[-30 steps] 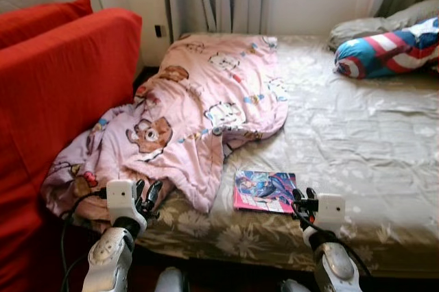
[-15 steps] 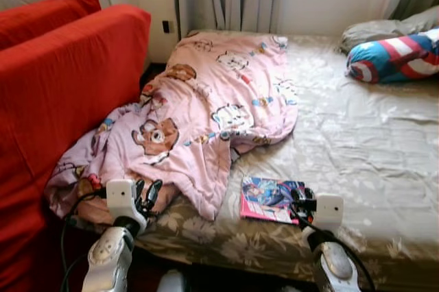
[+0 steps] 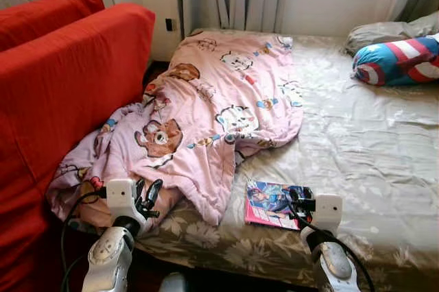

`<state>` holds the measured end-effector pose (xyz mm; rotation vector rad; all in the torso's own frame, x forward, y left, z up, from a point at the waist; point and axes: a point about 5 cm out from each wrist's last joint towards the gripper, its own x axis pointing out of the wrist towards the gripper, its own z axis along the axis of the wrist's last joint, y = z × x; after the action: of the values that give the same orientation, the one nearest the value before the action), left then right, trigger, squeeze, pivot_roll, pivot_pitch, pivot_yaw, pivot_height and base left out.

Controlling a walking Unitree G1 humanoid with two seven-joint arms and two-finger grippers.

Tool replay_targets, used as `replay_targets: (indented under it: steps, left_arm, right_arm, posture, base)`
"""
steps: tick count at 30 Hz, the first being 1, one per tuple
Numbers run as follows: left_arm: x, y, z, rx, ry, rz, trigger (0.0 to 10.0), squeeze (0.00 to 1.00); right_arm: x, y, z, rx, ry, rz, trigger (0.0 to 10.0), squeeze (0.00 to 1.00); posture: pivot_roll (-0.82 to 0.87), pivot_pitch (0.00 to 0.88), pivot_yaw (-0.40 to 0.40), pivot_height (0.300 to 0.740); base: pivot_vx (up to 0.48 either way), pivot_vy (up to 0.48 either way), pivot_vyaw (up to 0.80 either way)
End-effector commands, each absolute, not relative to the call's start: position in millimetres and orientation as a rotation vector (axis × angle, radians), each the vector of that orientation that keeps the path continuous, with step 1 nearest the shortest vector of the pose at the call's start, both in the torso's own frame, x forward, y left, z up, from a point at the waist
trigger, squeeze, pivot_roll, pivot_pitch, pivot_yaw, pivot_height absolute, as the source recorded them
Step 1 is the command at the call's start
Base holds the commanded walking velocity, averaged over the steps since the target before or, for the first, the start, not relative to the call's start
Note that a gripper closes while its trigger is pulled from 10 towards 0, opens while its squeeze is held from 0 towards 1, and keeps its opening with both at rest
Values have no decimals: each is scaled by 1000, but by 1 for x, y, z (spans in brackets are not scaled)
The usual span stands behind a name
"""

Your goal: Clean up the room

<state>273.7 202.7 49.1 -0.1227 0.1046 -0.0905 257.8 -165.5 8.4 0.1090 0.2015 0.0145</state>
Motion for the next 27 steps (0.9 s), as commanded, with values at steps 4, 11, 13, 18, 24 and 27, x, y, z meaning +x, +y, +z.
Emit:
replay_targets:
  steps: [4, 11, 13, 18, 24, 27]
  left_arm:
    - [274, 204, 48, -134, 118, -87, 10000, 0]
    - [274, 203, 48, -135, 118, -90, 10000, 0]
    - [274, 203, 48, -135, 118, -90, 10000, 0]
    - [274, 203, 48, -136, 117, -92, 10000, 0]
    - [275, 202, 48, -135, 117, -98, 10000, 0]
    - [275, 201, 48, -135, 115, -100, 10000, 0]
  right_arm:
    - [257, -165, 7, 108, 212, 19, 10000, 0]
    - [256, -164, 6, 112, 215, 24, 10000, 0]
    - [256, -164, 6, 113, 216, 25, 10000, 0]
    - [256, -164, 5, 113, 220, 24, 10000, 0]
    - [257, -164, 6, 111, 217, 26, 10000, 0]
    - [257, -164, 6, 111, 218, 28, 10000, 0]
  posture:
    - [-22, 16, -1, 629]
    - [-20, 15, -1, 629]
    - [-20, 15, -1, 629]
    - [-20, 15, -1, 629]
    - [-22, 11, 1, 629]
    - [-22, 9, 1, 629]
  base:
    - [310, 0, 0]
    - [320, 0, 0]
    - [321, 0, 0]
    - [329, 0, 0]
    - [329, 0, 0]
    - [330, 0, 0]
